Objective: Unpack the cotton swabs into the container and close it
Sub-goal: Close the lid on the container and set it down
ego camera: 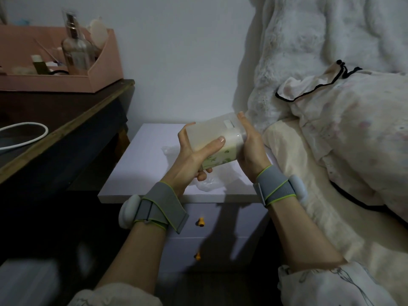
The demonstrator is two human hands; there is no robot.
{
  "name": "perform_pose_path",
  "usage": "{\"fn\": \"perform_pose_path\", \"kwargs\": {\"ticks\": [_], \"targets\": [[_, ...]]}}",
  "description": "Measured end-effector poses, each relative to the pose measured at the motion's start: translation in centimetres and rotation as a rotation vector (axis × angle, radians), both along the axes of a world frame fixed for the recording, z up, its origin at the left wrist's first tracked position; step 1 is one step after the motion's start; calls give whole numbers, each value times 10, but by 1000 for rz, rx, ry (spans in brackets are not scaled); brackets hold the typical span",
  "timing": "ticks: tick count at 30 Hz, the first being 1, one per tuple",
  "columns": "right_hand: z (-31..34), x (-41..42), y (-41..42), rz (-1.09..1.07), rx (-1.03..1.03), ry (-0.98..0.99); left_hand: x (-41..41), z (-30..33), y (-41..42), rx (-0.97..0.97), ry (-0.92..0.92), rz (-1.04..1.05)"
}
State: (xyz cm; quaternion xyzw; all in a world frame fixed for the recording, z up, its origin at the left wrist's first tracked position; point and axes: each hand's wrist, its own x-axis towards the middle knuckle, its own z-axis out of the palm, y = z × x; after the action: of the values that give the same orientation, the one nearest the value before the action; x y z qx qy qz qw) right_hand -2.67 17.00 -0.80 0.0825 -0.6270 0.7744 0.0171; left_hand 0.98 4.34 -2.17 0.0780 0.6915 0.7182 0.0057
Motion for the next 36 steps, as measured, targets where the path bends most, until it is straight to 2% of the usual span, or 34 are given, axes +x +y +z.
{"fn": "perform_pose_path", "kwargs": {"ticks": [8, 22, 36], "targets": [[-3, -1, 4, 105, -18, 63, -3, -1, 4, 32, 7, 42], [-12, -2, -3, -10, -127, -38, -4, 3, 4, -43, -4, 125], [-13, -4, -4, -84, -128, -99, -2, 3, 7, 20, 20, 160]]}}
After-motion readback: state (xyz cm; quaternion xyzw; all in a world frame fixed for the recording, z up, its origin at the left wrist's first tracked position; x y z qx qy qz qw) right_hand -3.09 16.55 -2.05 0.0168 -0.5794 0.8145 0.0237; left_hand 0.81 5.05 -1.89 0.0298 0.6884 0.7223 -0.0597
